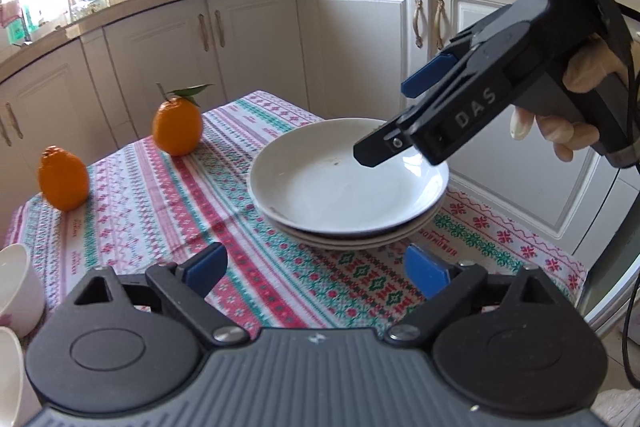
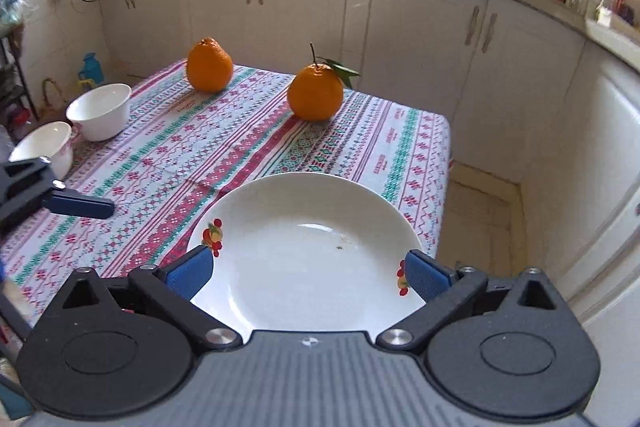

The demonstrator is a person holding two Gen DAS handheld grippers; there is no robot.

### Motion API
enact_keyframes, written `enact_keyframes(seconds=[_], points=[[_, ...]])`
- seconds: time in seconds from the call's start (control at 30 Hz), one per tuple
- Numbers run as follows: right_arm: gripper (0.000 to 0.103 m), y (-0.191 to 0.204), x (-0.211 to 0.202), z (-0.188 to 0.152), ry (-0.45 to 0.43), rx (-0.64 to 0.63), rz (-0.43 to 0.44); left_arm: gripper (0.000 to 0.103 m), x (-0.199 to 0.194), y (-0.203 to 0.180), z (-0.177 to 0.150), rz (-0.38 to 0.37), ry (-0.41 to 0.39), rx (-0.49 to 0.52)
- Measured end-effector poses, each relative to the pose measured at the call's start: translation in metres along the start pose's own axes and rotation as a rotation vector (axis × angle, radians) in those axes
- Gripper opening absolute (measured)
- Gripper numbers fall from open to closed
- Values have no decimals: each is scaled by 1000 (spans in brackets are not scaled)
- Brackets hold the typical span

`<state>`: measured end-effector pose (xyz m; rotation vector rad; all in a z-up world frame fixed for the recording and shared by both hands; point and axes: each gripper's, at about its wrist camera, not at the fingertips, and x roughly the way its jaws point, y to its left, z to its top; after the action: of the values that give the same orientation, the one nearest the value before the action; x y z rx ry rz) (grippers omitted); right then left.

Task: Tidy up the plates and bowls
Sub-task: 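Move the right gripper to the white bowls and grasp one bowl's rim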

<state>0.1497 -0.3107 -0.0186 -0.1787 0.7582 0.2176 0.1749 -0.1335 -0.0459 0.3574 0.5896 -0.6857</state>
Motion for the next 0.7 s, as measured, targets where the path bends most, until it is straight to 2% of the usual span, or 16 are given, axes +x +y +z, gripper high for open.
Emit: enact_keyframes(seconds=[0.07,0.23,0.4,0.7], points=[[103,14,-2,-2,-15,-3,-24,96,-10,3,-5,23,-4,-9],[103,45,-8,-7,-58,47,-10,96,-39,12,-23,86,-5,-30],[103,80,-18,-9,-104,77,41,96,-71,25,-45,156,-8,-52],[103,144,-21,1,-105,-20,155,96,-127,56,-81,279,-24,-105]])
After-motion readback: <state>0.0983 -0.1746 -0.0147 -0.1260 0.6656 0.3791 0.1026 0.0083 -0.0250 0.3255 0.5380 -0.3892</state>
